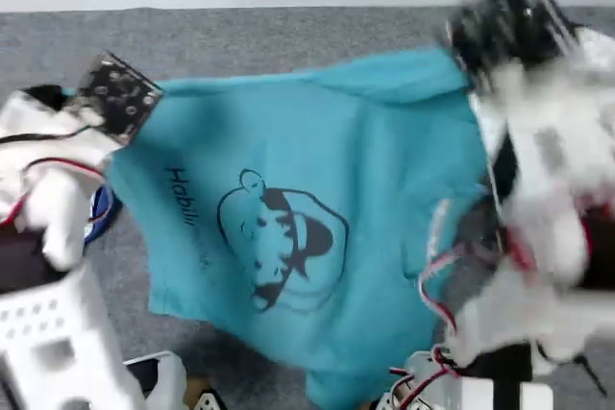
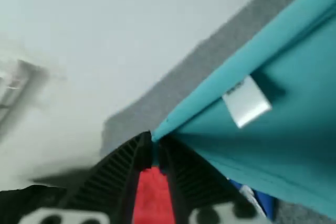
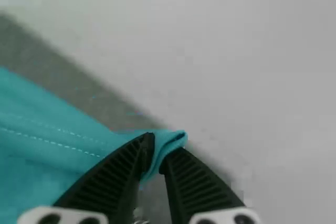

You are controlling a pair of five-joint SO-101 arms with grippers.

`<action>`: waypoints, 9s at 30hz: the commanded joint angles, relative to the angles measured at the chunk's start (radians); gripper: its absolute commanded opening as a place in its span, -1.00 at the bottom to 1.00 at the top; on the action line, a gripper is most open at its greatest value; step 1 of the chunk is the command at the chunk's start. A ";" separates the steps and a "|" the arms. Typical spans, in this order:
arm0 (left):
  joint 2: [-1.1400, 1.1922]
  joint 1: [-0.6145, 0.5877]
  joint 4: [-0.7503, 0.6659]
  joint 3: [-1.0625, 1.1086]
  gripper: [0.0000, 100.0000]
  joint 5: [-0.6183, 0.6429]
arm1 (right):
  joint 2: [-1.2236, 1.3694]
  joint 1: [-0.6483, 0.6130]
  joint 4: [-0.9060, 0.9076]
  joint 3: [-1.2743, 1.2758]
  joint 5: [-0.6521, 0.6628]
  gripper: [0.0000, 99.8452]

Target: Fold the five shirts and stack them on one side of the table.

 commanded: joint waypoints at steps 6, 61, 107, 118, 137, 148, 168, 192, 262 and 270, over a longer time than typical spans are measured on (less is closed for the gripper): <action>0.153 0.023 -0.675 0.466 -0.99 -0.032 | 0.165 -0.042 -0.289 0.382 -0.132 -0.98; 1.691 0.068 0.594 -1.705 -0.99 -0.140 | 0.343 -0.087 -0.116 0.404 -0.161 -0.98; 1.346 -0.020 0.413 -0.840 -0.99 -0.150 | -0.308 -0.367 -0.213 1.718 -0.272 -0.98; 1.356 -0.026 0.514 -0.880 -0.91 -0.203 | -0.311 -0.378 -0.260 1.815 -0.304 -0.97; 1.352 -0.048 0.594 -1.116 -0.82 -0.138 | -0.306 -0.372 -0.104 1.352 -0.407 -0.53; 1.356 0.037 0.509 -0.766 -0.82 -0.114 | -0.189 -0.367 -0.268 1.350 -0.408 -0.66; 1.372 0.121 0.539 -0.716 -0.84 -0.110 | -0.196 -0.142 -0.260 1.330 -0.410 -0.67; 1.218 0.054 0.592 -0.702 -0.78 -0.041 | -0.222 -0.150 -0.259 1.330 -0.408 -0.67; 1.289 0.009 0.417 -0.415 -0.85 -0.005 | -0.223 -0.151 -0.240 1.324 -0.404 -0.67; 1.290 0.006 0.416 -0.430 -0.99 -0.008 | -0.223 -0.151 -0.234 1.324 -0.404 -0.67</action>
